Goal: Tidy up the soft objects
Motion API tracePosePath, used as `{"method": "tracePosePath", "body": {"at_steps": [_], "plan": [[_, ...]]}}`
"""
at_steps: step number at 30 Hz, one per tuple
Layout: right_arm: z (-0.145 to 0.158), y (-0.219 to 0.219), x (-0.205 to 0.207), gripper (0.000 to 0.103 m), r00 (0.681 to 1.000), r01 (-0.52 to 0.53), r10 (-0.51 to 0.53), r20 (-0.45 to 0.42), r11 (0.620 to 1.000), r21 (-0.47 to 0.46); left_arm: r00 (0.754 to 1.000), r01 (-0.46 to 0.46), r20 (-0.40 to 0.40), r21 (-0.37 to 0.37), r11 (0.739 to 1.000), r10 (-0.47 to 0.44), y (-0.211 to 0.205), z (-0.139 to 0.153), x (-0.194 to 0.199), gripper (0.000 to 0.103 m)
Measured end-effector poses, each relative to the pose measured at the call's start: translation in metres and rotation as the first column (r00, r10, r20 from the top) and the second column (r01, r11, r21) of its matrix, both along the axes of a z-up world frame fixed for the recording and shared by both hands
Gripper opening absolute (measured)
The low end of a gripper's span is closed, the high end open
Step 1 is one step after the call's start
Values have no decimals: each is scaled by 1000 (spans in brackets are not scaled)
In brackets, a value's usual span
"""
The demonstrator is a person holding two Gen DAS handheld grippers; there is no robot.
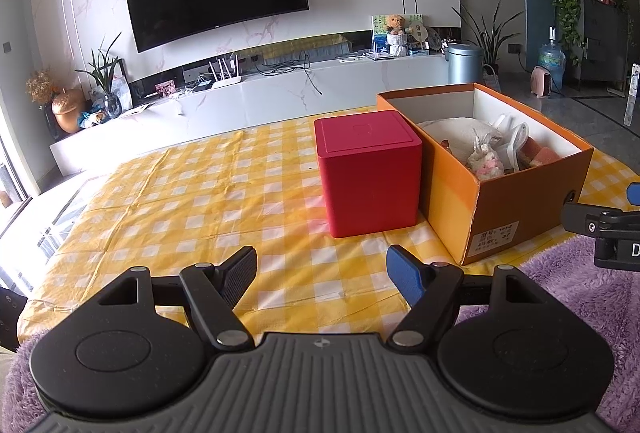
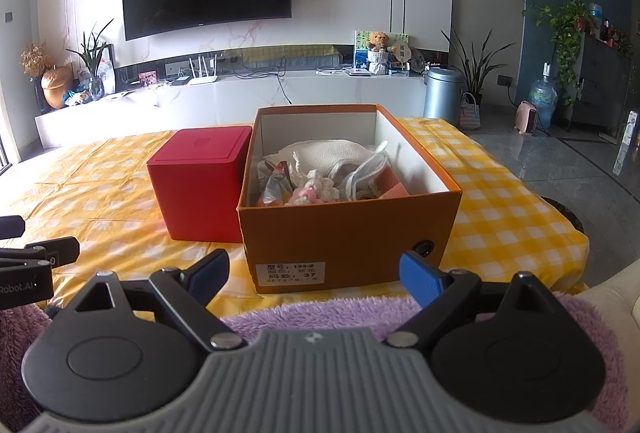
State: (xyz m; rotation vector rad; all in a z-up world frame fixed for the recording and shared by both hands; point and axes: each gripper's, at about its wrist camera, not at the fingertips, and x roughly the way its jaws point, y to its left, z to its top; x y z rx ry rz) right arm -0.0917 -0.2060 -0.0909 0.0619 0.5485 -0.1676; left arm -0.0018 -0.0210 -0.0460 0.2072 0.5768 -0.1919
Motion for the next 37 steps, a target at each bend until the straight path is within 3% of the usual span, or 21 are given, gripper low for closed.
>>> {"method": "tracePosePath", "body": {"at_steps": [37], "plan": [[-2,0,0,91,1000,0,0,2,1000,1,1000,27,-3,-10,1000,-27,1,5,-3,87]]}}
